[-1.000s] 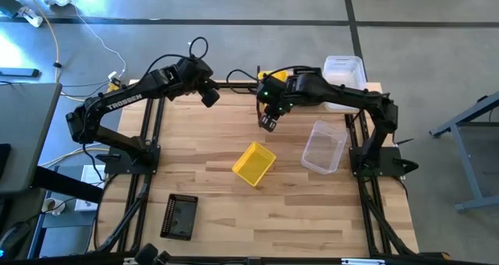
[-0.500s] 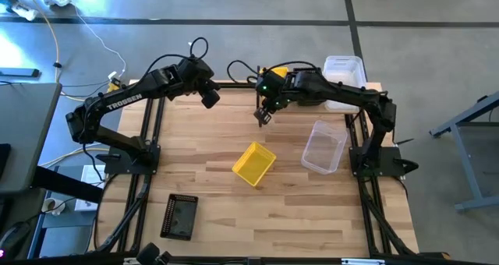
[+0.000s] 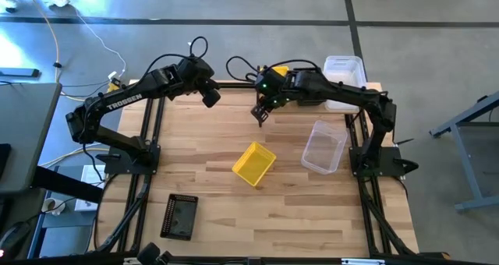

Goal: Stack baskets on shelf by color
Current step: Stack the black bin on top of the other stacked black bins on the shelf

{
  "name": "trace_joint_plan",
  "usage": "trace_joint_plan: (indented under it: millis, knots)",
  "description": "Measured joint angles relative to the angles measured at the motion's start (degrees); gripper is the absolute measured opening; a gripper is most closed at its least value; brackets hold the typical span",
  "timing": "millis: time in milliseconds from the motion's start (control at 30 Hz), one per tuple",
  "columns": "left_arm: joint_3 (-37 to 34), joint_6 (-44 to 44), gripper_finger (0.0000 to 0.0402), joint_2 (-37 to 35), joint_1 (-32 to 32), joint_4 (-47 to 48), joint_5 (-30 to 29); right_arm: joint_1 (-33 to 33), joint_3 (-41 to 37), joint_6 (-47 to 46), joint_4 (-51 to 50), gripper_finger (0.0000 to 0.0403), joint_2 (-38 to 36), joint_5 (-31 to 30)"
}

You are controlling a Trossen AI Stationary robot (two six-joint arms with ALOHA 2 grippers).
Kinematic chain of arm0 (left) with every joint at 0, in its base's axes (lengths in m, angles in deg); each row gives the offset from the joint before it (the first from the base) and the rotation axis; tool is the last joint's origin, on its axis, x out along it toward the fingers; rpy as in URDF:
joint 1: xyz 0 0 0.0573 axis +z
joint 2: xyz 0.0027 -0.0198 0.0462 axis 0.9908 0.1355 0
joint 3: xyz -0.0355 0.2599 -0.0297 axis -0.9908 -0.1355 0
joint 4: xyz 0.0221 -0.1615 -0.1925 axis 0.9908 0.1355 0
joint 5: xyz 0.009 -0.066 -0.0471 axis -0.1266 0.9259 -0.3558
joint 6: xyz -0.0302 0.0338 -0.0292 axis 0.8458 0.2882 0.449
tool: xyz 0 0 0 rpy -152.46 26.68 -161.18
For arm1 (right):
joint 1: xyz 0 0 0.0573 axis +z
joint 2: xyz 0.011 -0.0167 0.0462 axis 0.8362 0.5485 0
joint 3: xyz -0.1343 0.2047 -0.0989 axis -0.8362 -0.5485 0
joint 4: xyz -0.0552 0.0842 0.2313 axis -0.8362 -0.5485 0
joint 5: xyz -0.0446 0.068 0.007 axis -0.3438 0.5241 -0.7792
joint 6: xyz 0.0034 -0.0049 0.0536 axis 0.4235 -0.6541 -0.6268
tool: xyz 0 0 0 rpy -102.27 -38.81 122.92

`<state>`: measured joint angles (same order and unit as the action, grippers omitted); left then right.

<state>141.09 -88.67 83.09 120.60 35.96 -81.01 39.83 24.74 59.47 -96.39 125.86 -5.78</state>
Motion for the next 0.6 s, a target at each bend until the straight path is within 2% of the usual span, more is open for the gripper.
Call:
trace_joint_plan:
  millis: [167, 467, 600]
  knots:
    - [0.0, 0.13, 0.0156, -0.02, -0.15, 1.06, 0.75, 0.7, 3.49, -1.14, -2.81, 0.0004, -0.27, -0.92]
    - [0.0, 0.93, 0.0156, -1.25, -0.24, 6.62, 14.59, 3.87, 6.72, -1.21, -10.87, 0.0004, -0.27, -3.43]
    - [0.0, -0.79, 0.0156, -1.93, -0.97, 7.78, 16.98, 5.71, 5.84, -3.61, -13.26, 0.0004, -0.34, -6.12]
